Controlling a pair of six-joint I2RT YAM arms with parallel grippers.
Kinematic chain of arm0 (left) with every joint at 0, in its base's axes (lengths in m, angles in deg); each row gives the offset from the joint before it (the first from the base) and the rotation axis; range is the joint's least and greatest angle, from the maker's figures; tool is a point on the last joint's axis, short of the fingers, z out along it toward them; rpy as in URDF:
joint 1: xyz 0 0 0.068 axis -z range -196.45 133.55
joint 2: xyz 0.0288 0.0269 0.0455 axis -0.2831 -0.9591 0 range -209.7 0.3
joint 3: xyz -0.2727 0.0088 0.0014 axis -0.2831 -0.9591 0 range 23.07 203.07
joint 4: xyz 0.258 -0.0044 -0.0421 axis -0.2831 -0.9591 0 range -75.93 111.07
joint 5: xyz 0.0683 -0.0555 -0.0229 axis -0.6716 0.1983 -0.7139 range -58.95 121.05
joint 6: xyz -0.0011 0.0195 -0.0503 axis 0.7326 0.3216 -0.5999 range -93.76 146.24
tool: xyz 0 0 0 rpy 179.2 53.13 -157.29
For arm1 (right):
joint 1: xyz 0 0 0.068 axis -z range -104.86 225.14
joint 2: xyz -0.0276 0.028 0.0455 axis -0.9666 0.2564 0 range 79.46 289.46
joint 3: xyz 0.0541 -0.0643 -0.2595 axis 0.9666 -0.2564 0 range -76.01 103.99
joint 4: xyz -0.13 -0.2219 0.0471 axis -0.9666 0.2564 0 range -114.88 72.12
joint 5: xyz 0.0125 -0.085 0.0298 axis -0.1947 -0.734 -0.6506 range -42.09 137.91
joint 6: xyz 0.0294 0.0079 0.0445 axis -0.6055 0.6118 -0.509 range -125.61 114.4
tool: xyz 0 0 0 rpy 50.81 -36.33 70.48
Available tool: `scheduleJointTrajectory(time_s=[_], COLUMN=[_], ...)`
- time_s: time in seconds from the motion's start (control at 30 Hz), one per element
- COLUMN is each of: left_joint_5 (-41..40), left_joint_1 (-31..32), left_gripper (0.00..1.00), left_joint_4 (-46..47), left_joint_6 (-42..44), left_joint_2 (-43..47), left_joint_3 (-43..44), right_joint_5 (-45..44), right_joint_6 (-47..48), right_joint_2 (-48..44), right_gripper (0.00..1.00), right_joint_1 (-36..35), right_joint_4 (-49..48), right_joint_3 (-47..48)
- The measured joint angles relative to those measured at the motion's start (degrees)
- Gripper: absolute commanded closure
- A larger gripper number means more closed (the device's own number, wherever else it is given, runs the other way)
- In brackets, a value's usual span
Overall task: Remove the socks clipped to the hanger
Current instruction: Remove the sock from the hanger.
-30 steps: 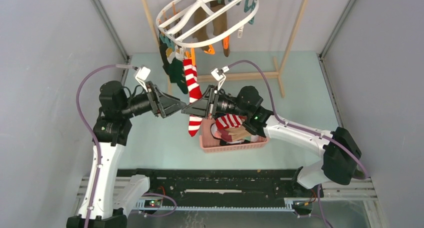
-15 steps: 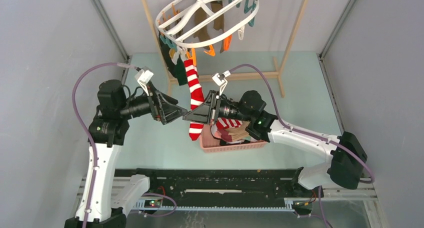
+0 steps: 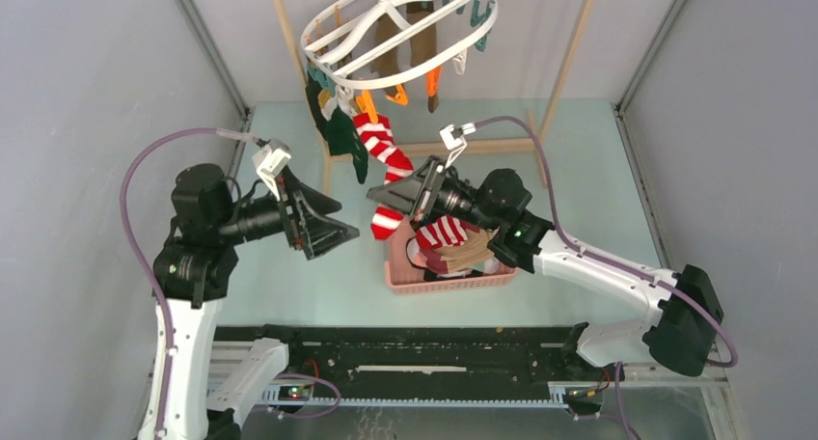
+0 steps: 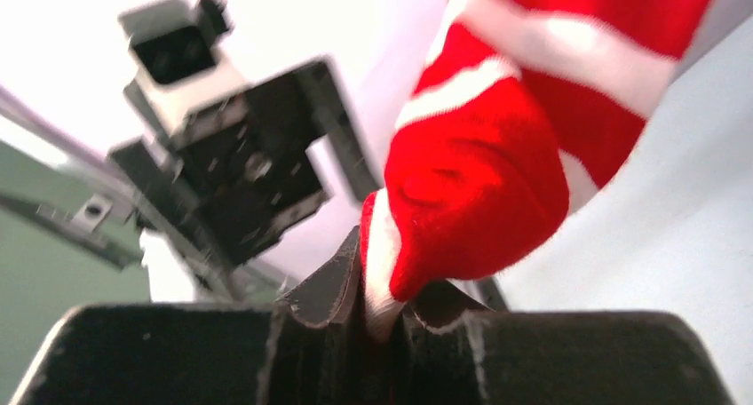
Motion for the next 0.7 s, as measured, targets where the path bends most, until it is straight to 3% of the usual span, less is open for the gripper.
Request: scheduleJointTrajectory(time_s=[0.3,0.7], left_joint_5=[2.16,-1.79], left_joint_1=[0.61,4.22], left_gripper=[0.00,0.00], left_joint_4=[-2.51,-2.01], left_joint_6=[0.46,1.73], left_joint_2=[5.07,6.49], left_joint_3=[1.36,-4.66], right_joint_5=[-9.29,-11.74], right_joint_6=[0.00,0.15], right_joint_2=[-0.83,7.04], right_gripper=[0.79,0.78], right_joint_1=[2.40,-4.15], right_joint_4=[0.24,0.94], right_joint_3=[0.35,8.24])
